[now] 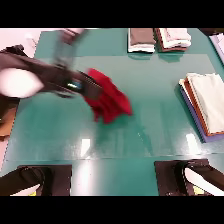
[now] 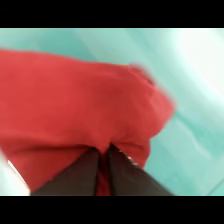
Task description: Fold the shirts.
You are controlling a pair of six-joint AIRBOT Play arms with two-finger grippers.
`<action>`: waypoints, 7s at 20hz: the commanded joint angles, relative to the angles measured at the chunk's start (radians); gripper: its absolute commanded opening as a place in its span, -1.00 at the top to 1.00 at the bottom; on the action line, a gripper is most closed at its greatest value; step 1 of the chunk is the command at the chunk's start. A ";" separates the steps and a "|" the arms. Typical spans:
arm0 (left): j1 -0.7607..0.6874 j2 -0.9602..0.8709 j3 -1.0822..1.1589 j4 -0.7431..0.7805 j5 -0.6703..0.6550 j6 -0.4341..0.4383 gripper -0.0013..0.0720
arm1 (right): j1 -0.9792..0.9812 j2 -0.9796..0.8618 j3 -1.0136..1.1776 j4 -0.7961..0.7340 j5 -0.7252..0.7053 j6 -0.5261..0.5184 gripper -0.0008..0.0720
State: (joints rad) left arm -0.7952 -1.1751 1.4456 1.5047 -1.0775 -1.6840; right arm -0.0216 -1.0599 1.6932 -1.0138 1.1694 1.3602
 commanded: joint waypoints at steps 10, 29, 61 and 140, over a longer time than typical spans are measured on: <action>0.228 -0.165 -0.045 -0.145 0.041 0.018 -0.48 | -0.287 -0.037 -0.372 -0.010 0.349 -0.053 0.23; 0.264 -0.345 -0.243 -0.513 0.084 0.175 -0.48 | -0.292 0.014 -1.126 -0.074 0.061 -0.240 0.67; 0.549 0.207 -0.043 -0.149 0.187 0.159 0.90 | -0.225 0.288 -0.216 -0.113 0.087 -0.203 0.93; 0.796 0.074 -0.679 -0.263 -0.038 0.114 -0.40 | -0.374 -0.206 -0.976 -0.034 0.018 -0.132 0.93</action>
State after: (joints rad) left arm -0.0002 -1.1019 0.7788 1.2476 -1.1141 -1.5700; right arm -0.4412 -1.2816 0.7197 -1.0508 1.2442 1.2293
